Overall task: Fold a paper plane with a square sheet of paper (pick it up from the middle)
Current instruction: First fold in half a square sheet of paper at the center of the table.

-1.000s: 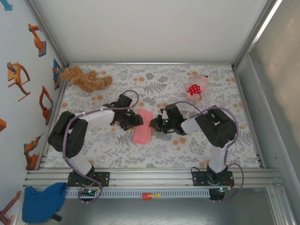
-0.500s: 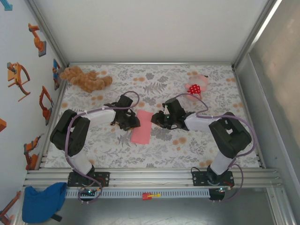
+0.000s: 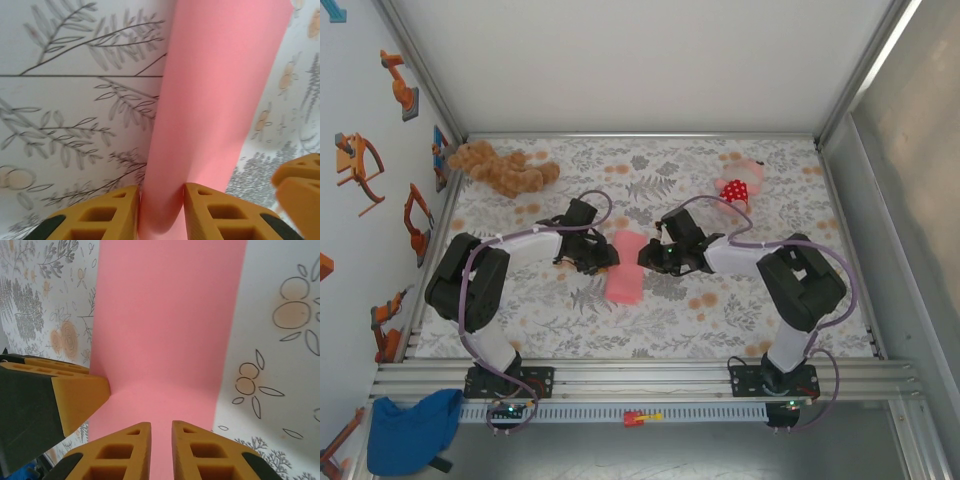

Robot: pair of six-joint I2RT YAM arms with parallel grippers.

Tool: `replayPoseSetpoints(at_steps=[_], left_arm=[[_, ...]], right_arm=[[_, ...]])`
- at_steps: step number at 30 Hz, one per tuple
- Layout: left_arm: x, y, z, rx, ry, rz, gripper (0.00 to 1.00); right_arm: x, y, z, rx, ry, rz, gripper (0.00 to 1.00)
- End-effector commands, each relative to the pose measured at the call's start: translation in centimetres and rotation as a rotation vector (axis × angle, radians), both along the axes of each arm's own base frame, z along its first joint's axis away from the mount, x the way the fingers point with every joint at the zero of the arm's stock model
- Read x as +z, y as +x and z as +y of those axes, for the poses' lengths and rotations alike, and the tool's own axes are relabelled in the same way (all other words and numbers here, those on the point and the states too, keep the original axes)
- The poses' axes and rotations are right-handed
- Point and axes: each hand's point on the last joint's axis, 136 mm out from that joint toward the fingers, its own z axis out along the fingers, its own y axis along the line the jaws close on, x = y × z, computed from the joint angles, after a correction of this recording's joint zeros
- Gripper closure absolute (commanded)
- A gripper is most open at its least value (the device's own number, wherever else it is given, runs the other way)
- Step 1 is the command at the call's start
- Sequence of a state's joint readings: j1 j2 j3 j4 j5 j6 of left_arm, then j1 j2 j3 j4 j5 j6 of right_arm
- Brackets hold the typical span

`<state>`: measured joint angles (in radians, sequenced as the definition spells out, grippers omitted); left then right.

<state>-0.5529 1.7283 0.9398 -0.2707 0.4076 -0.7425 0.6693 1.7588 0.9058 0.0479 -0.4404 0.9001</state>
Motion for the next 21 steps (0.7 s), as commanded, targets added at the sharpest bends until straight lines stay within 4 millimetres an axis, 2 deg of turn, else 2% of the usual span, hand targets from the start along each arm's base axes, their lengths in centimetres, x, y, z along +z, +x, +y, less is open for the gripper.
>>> replayPoseSetpoints(at_steps=[1, 7, 12, 16, 21], left_arm=[[0.6, 0.2, -1.3, 0.074, -0.106, 0.022, 0.72], [-0.3, 0.3, -0.8, 0.108, -0.084, 0.019, 0.72], [0.0, 0.2, -0.5, 0.094, -0.066, 0.005, 0.68], [0.7, 0.0, -0.1, 0.090, -0.046, -0.008, 0.61], [1.0, -0.9, 0.1, 0.084, -0.031, -0.011, 0.46]], right_arm=[[-0.2, 0.3, 0.4, 0.024, -0.022, -0.001, 0.82], [-1.8, 0.0, 0.2, 0.026, -0.061, 0.038, 0.83], [-2.9, -0.5, 0.0, 0.030, -0.085, 0.070, 0.84], [-3.4, -0.8, 0.0, 0.034, -0.092, 0.084, 0.84], [-3.0, -0.7, 0.4, 0.036, -0.069, 0.077, 0.84]])
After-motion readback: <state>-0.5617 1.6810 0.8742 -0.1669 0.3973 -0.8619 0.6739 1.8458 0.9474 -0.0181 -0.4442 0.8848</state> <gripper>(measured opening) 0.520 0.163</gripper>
